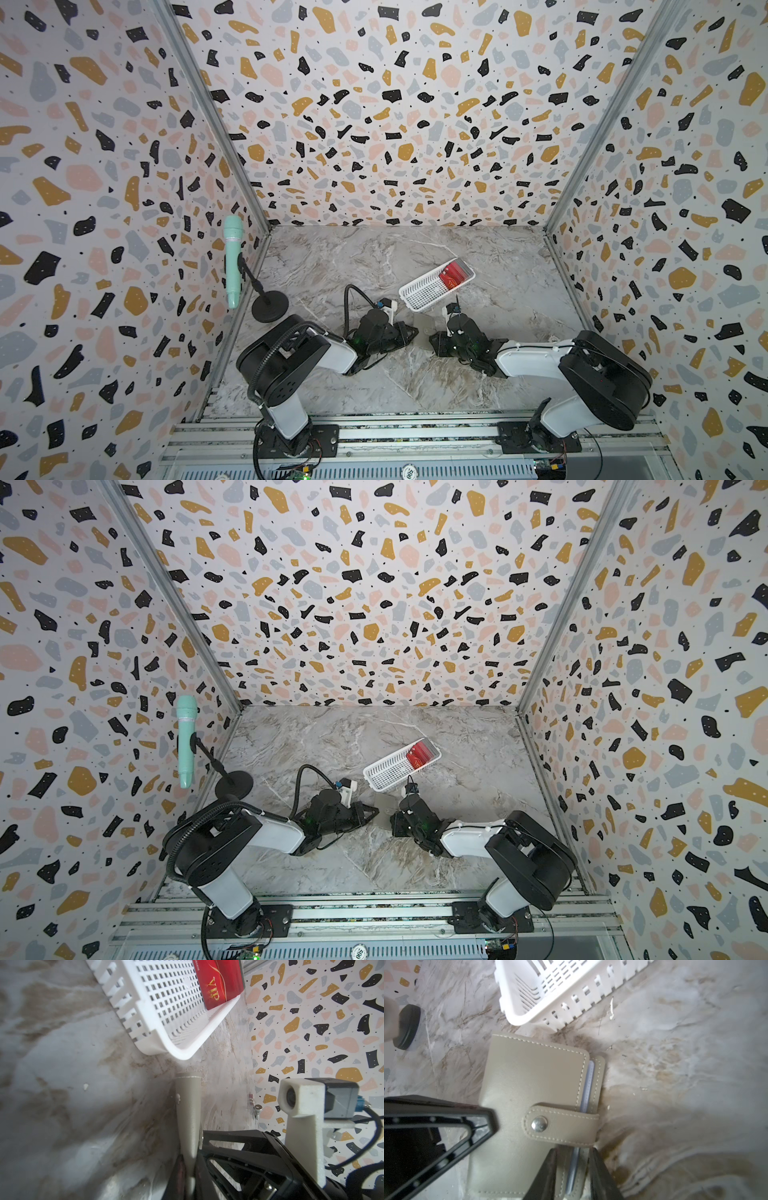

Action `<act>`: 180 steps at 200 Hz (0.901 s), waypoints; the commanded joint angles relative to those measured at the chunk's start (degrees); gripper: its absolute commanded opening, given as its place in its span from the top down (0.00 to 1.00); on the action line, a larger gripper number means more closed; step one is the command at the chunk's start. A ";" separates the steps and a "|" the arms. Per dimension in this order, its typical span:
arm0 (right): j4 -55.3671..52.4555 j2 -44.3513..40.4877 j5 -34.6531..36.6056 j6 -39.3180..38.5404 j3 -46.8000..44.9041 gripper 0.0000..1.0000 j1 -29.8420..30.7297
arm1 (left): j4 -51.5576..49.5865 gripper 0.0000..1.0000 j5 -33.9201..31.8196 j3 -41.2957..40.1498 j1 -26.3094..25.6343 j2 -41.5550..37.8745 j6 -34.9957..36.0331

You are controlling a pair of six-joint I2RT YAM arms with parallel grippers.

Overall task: Insert credit cards into a card holder
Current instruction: Pick up the card holder from the center of the table.

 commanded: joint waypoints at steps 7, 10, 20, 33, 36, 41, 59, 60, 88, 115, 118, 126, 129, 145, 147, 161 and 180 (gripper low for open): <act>-5.52 -4.80 1.96 -1.35 1.01 0.71 1.30 | 3.72 0.93 0.51 -0.26 -1.16 -2.19 1.47; -5.96 -5.18 2.14 -1.43 1.16 0.70 1.29 | 3.48 0.93 0.35 -0.17 -1.26 -2.28 1.51; -7.03 -6.16 2.58 -1.77 1.61 0.70 1.32 | 2.62 0.94 -0.27 0.12 -1.81 -2.68 1.77; -8.47 -6.77 3.12 -2.13 2.43 0.70 1.31 | 2.05 0.95 -1.61 0.18 -2.34 -3.41 1.95; -8.79 -6.78 3.16 -2.29 2.69 0.70 1.31 | 1.85 0.95 -1.97 0.18 -2.43 -3.61 2.02; -9.30 -6.74 3.18 -2.53 3.18 0.71 1.27 | 1.53 0.95 -2.34 0.23 -2.64 -3.85 2.12; -10.03 -6.30 2.90 -2.86 4.49 0.71 1.31 | -0.15 0.96 -3.34 0.53 -3.09 -4.66 2.72; -10.03 -6.29 2.90 -2.90 4.56 0.71 1.31 | -0.24 0.96 -3.37 0.53 -3.14 -4.67 2.78; -10.34 -5.61 3.25 -3.25 6.16 0.71 1.31 | -2.19 0.98 -4.20 1.01 -3.88 -5.45 3.88; -10.44 -4.82 3.19 -3.93 7.47 0.70 1.30 | -4.40 0.98 -5.07 1.89 -4.66 -5.68 4.98; -10.51 -4.63 3.18 -3.96 7.58 0.70 1.30 | -4.51 0.98 -5.21 1.92 -4.75 -5.75 5.03; -10.89 -4.17 3.28 -3.92 7.93 0.70 1.31 | -4.65 0.98 -5.43 1.94 -4.81 -6.05 5.12; -11.01 -4.08 3.31 -3.91 8.08 0.70 1.31 | -4.79 0.98 -5.50 1.93 -4.80 -6.20 5.12; -11.89 -3.01 3.39 -3.78 8.55 0.70 1.29 | -5.39 0.98 -6.02 1.93 -4.84 -6.91 5.44; -12.02 -2.90 3.41 -3.75 8.57 0.70 1.31 | -5.53 0.98 -6.10 1.94 -4.92 -6.99 5.47; -12.45 -2.24 3.03 -3.52 8.75 0.70 1.31 | -6.55 0.99 -6.65 2.15 -4.95 -7.52 6.03; -12.59 -1.57 2.75 -3.45 8.80 0.70 1.64 | -7.43 0.99 -7.17 2.29 -5.04 -7.89 6.35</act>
